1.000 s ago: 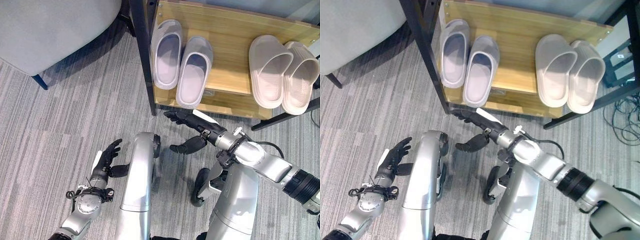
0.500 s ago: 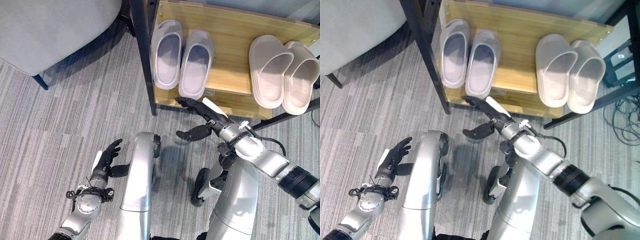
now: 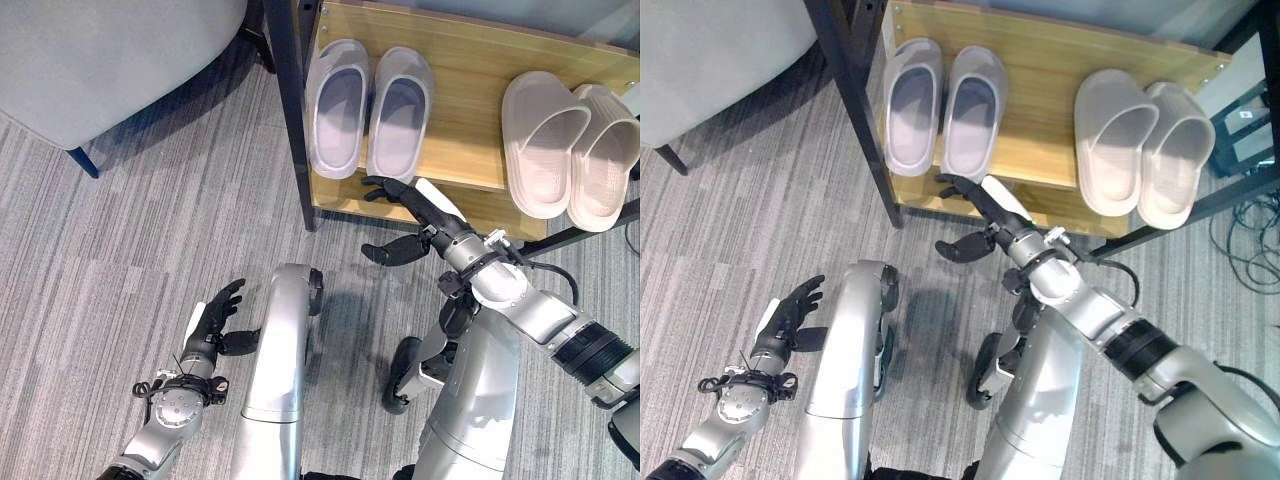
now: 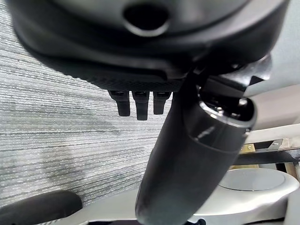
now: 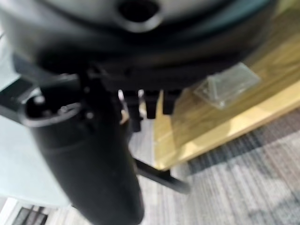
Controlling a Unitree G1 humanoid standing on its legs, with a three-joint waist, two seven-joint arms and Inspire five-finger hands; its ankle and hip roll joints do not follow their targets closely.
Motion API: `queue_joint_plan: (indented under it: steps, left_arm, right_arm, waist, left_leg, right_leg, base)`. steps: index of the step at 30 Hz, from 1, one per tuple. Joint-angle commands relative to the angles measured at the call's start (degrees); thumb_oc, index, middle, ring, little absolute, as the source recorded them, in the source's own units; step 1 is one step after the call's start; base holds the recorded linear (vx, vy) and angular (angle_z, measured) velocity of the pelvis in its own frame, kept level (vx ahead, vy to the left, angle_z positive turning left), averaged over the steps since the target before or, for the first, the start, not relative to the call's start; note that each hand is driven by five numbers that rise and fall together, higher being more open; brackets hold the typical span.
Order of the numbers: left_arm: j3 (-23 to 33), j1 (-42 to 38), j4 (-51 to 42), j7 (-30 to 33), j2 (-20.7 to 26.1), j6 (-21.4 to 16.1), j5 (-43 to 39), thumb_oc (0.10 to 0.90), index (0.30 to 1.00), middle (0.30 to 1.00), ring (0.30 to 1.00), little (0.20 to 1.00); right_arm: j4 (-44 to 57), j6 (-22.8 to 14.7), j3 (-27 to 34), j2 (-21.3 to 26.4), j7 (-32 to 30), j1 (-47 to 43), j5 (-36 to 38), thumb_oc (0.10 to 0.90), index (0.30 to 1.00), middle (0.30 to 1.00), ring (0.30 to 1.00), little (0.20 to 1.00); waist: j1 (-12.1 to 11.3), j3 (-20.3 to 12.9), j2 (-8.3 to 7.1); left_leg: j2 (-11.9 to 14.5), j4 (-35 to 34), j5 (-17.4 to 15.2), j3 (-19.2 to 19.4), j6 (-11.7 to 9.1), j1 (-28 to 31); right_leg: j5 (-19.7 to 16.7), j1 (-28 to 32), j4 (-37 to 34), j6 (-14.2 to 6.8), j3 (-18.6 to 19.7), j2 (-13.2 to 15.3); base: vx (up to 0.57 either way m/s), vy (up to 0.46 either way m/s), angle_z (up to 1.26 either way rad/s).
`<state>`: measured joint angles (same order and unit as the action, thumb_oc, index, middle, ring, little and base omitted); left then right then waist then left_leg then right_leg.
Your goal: Arrange the slippers neatly on the shoe rack.
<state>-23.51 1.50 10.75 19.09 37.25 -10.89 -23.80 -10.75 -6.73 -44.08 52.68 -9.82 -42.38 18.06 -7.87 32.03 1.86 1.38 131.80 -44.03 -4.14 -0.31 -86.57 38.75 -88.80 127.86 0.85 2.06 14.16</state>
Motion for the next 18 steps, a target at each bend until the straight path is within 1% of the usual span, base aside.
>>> queue_joint_plan:
  steps: [1, 5, 11, 15, 18]
  left_arm:
    - [-2.2, -0.9, -5.0, -0.7, -1.9, -4.0, -0.3, 0.800, 0.900, 0.900, 0.900, 0.900]
    - [-1.9, -0.9, -5.2, -1.1, -1.8, -4.0, 0.4, 0.800, 0.900, 0.900, 0.900, 0.900]
    - [-1.5, -0.6, -5.7, -1.4, -1.8, -3.9, 0.4, 0.800, 0.900, 0.900, 0.900, 0.900]
    - [-0.9, -0.1, -5.9, -1.5, -2.0, -3.8, 0.9, 0.800, 0.900, 0.900, 0.900, 0.900]
    - [-0.7, 0.1, -6.0, -1.6, -2.2, -3.8, 0.9, 0.800, 0.900, 0.900, 0.900, 0.900]
  right_arm:
    - [4.4, -4.2, 1.4, 2.5, -1.2, -8.5, 0.3, 0.800, 0.900, 0.900, 0.900, 0.900]
    - [8.5, -5.2, 0.4, 4.0, 1.4, -7.2, 2.3, 0.800, 0.900, 0.900, 0.900, 0.900]
    - [13.2, -6.3, 0.3, 5.5, 3.2, -6.2, 4.7, 0.800, 0.900, 0.900, 0.900, 0.900]
    - [18.5, -7.9, 1.6, 7.0, 4.2, -5.3, 7.2, 0.800, 0.900, 0.900, 0.900, 0.900]
    - [20.6, -8.5, 3.0, 7.7, 4.3, -4.2, 8.2, 0.800, 0.900, 0.900, 0.900, 0.900]
  waist:
    - [-3.3, -2.2, 2.21]
    - [-3.0, -2.2, 1.82]
    - [-2.6, -2.2, 1.55]
    - [-2.2, -2.2, 1.36]
    - [-1.9, -2.2, 1.20]
  left_leg:
    - [-2.9, -9.0, -0.6, 2.2, -0.4, -3.4]
    - [-2.8, -9.0, -0.5, 2.1, -0.5, -3.4]
    - [-2.8, -9.1, -0.4, 2.1, -0.6, -3.4]
    - [-2.8, -9.0, -0.3, 1.9, -0.7, -3.4]
    - [-2.8, -9.2, -0.2, 2.0, -0.7, -3.4]
  right_leg:
    - [-2.0, -1.2, -4.0, 2.3, 3.4, 1.7]
    - [-1.8, -1.2, -3.9, 2.3, 3.3, 1.7]
    - [-1.7, -1.2, -3.9, 2.3, 3.4, 1.5]
    - [-1.7, -1.2, -4.1, 2.3, 3.2, 1.3]
    - [-1.7, -1.2, -4.2, 2.3, 3.2, 1.2]
  base:
    - [0.00, 0.000, 0.00]
    - [0.00, 0.000, 0.00]
    - [0.00, 0.000, 0.00]
    - [0.00, 0.000, 0.00]
    - [0.00, 0.000, 0.00]
